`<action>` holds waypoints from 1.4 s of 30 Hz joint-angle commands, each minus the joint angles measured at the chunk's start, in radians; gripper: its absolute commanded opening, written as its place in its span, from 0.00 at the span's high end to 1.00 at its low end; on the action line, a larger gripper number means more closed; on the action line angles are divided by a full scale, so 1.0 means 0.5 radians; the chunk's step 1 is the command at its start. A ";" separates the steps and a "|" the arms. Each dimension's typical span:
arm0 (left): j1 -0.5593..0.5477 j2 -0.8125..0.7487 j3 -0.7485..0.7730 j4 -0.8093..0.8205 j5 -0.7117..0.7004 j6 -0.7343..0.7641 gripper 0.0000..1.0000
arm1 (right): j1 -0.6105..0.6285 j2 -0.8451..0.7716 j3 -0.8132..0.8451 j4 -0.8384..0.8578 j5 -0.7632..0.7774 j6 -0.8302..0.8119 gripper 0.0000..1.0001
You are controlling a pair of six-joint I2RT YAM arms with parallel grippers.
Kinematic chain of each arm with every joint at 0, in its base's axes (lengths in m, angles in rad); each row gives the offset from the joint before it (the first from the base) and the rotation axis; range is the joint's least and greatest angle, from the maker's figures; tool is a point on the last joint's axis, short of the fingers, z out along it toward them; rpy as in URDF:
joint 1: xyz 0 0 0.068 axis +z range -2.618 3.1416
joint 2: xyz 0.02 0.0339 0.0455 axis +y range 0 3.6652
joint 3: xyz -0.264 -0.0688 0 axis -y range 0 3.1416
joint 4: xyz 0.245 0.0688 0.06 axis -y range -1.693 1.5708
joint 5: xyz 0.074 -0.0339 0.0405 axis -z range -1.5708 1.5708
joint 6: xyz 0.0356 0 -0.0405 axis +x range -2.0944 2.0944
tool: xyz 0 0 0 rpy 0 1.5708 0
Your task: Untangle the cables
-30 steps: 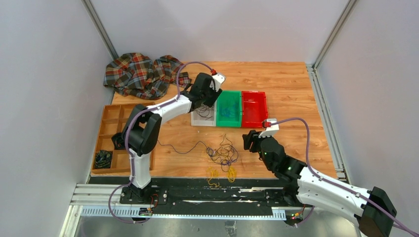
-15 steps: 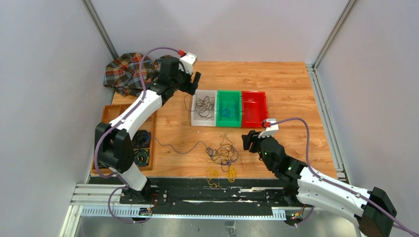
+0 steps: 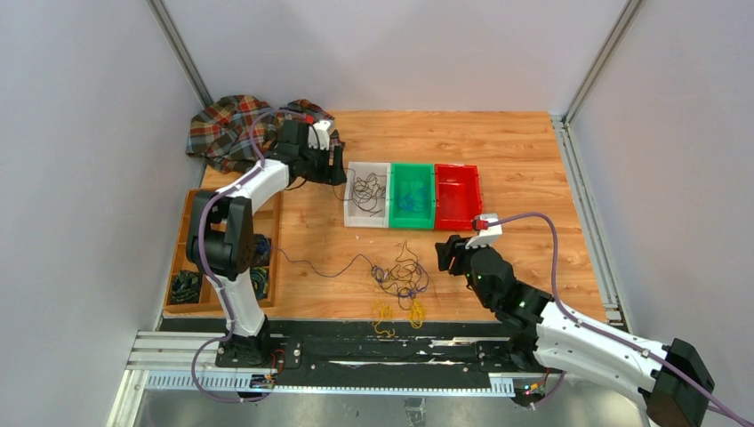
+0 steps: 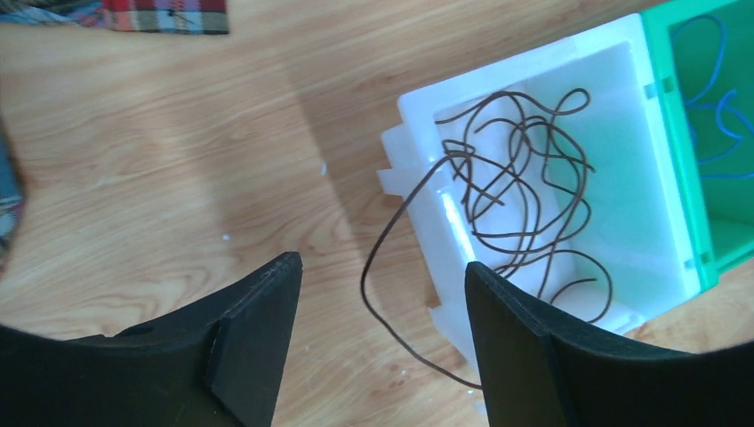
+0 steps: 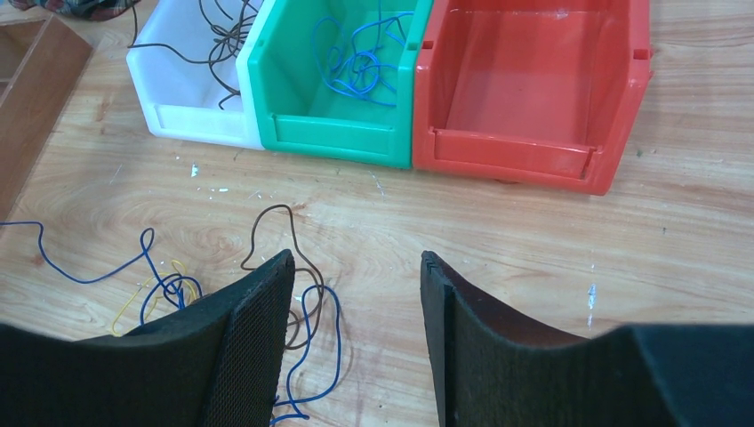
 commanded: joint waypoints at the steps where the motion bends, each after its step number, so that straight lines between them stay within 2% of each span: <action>1: 0.023 0.014 -0.062 0.184 0.195 -0.120 0.29 | -0.025 -0.019 -0.044 0.034 0.002 -0.022 0.46; 3: 0.024 0.035 -0.078 0.217 0.215 -0.151 0.33 | -0.027 -0.015 -0.048 0.041 0.002 -0.023 0.46; 5: 0.029 0.051 -0.078 0.227 0.249 -0.184 0.43 | -0.027 -0.016 -0.052 0.041 0.006 -0.021 0.45; 9: 0.025 0.005 -0.086 0.266 0.244 -0.209 0.72 | -0.027 -0.027 -0.043 0.030 0.015 -0.042 0.45; 11: 0.016 -0.048 -0.099 0.279 0.184 -0.191 0.82 | -0.028 -0.035 -0.048 0.027 0.017 -0.040 0.45; 17: -0.060 -0.149 -0.100 0.239 0.064 -0.071 0.95 | -0.029 -0.009 -0.053 0.059 0.003 -0.020 0.45; 22: -0.203 -0.241 -0.091 0.222 -0.038 -0.025 0.99 | -0.030 -0.001 -0.053 0.061 -0.004 -0.016 0.45; 27: -0.378 -0.238 -0.089 0.233 -0.186 0.040 0.99 | -0.031 -0.013 -0.059 0.052 -0.003 -0.013 0.45; 32: -0.528 -0.077 -0.054 0.261 -0.492 0.196 0.99 | -0.033 -0.042 -0.078 0.040 -0.003 -0.002 0.45; 36: -0.626 0.056 -0.043 0.413 -0.774 0.381 0.99 | -0.034 -0.059 -0.093 0.031 -0.001 0.001 0.45; 42: -0.702 0.259 0.078 0.479 -0.884 0.586 0.99 | -0.037 -0.054 -0.081 0.028 -0.003 0.006 0.45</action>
